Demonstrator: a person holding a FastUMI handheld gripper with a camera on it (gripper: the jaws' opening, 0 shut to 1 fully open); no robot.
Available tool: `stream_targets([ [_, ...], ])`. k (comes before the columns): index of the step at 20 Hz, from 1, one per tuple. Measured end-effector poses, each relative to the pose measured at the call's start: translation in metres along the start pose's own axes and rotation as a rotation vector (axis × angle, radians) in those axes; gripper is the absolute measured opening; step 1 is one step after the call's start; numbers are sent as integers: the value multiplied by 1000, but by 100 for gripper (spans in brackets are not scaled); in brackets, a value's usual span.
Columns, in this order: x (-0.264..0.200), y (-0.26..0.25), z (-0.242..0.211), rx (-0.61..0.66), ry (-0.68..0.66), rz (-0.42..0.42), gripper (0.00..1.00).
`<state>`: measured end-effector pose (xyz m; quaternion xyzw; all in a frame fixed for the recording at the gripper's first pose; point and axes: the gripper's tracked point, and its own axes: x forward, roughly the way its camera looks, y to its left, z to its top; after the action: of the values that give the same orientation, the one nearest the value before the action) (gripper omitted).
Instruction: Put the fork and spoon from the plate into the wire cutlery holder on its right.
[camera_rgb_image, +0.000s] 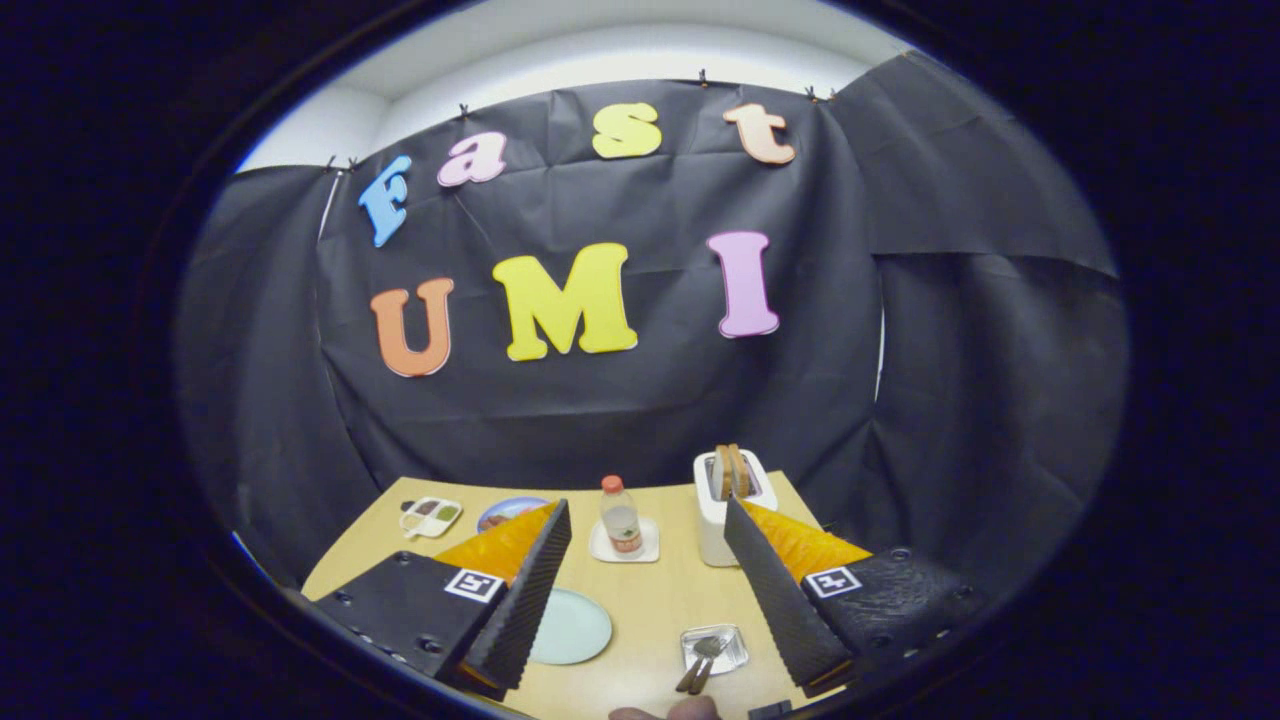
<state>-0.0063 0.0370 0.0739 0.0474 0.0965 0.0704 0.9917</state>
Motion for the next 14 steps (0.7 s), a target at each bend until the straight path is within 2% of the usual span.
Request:
stream_targets([
  [5,-12,7,14,-20,-140,9,94],
  [14,-33,14,8,-27,-182,28,94],
])
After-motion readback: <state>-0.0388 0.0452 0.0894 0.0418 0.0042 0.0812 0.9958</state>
